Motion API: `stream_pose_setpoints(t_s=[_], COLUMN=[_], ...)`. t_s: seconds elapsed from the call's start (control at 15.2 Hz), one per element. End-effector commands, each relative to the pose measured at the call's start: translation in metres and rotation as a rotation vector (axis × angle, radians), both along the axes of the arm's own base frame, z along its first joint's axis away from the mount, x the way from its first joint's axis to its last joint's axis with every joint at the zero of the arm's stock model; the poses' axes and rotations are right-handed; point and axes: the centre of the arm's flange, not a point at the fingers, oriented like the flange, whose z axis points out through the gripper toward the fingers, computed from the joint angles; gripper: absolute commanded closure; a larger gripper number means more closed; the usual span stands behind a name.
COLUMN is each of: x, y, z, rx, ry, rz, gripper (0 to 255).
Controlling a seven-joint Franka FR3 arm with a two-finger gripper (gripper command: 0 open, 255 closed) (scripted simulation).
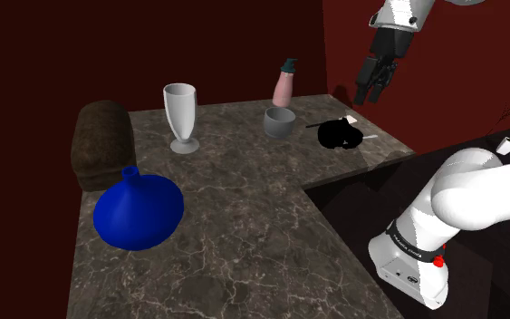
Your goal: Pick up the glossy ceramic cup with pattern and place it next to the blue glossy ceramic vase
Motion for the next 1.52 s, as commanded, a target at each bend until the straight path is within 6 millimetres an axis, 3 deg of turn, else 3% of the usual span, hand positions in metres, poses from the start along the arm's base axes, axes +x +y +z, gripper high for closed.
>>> stream_pose_setpoints(t_s=[0.0,1.45], x=[0.000,0.215], y=[0.000,-0.088], z=[0.000,-0.147], rx=[0.000,-0.102], ry=[0.000,-0.067], rz=[0.000,-0.042], gripper=[0,0])
